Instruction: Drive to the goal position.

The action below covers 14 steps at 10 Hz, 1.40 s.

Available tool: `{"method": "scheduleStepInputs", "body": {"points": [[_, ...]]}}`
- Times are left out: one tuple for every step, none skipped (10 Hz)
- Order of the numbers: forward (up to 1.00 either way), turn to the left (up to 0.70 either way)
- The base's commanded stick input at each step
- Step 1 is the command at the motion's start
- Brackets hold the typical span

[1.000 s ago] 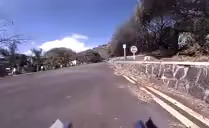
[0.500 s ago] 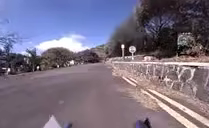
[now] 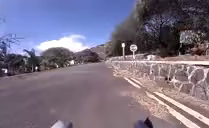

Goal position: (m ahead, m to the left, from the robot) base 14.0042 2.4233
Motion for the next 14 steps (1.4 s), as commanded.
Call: {"method": "scheduleStepInputs", "body": {"points": [[0.50, 0.00], [0.50, 0.00], [0.50, 0.00], [0.50, 0.00], [0.50, 0.00], [0.50, -0.08], [0.50, -0.24], [0.50, -0.50], [0.50, -0.50], [0.50, -0.50], [0.50, -0.50], [0.50, -0.50], [0.50, -0.50], [0.50, -0.50]]}}
